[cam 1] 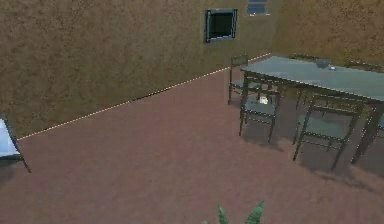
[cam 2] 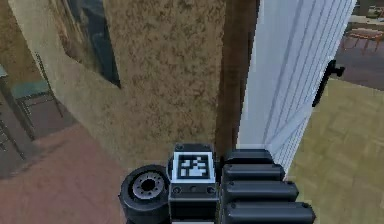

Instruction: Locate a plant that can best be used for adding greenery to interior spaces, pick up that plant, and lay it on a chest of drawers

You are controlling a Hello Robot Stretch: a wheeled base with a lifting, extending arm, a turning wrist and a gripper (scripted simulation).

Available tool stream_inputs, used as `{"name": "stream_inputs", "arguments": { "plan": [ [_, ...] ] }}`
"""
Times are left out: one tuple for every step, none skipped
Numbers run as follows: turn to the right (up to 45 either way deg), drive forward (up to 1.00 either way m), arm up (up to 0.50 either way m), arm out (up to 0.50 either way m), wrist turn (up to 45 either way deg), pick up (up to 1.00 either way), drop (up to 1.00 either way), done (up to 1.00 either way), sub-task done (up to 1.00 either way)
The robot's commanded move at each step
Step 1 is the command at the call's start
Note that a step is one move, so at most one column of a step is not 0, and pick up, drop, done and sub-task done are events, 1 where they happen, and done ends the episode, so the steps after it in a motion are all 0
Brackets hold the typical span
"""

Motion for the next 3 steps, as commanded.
{"name": "stream_inputs", "arguments": {
  "plan": [
    [0.0, 1.0, 0.0, 0.0, 0.0, 0.0, 0.0, 0.0, 0.0],
    [3.0, 0.0, 0.0, 0.0, 0.0, 0.0, 0.0, 0.0, 0.0],
    [0.0, 1.0, 0.0, 0.0, 0.0, 0.0, 0.0, 0.0, 0.0]
  ]
}}
